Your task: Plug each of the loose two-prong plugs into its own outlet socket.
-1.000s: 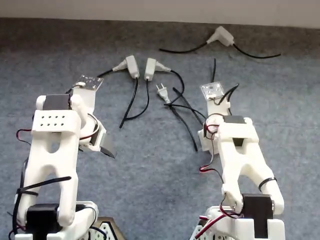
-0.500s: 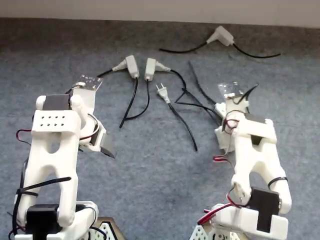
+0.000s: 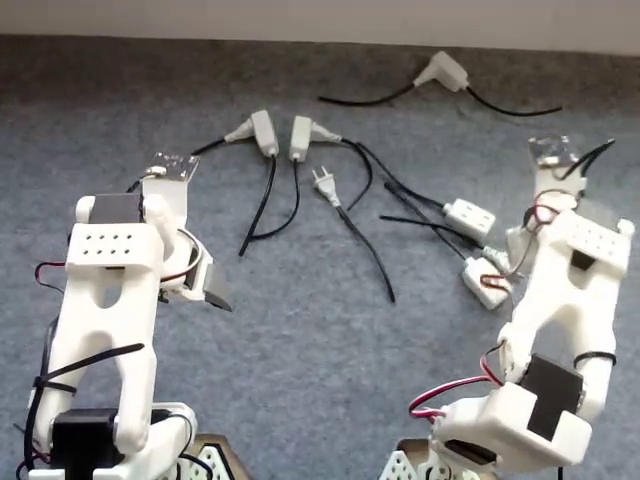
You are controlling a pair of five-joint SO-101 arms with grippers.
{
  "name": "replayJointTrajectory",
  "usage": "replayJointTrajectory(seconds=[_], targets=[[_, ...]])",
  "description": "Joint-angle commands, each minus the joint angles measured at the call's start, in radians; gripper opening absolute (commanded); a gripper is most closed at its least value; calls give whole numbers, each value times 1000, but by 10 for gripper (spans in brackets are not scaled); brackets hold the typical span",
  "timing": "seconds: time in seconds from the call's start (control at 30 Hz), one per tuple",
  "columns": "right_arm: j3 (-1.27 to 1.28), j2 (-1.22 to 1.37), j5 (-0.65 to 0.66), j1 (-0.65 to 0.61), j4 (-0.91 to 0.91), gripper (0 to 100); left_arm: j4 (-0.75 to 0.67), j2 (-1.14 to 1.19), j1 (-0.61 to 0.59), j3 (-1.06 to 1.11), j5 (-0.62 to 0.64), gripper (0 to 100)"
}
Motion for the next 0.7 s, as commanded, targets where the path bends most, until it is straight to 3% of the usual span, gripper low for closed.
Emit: replayJointTrajectory(seconds=[0.0, 0.17, 0.4, 0.53, 0.67], targets=[[-77, -5, 77, 62, 10, 151, -12, -25, 2, -4, 12, 333], [-79, -15, 103, 56, 87, 151, -48, -25, 15, 16, 12, 333], [-134, -4, 94, -127, 93, 151, -196, -25, 67, 124, 15, 333], [-174, -1, 9, -225, 42, 152, -215, -25, 67, 140, 94, 333], [-237, 85, 11, -280, 41, 152, -210, -25, 67, 142, 104, 333]])
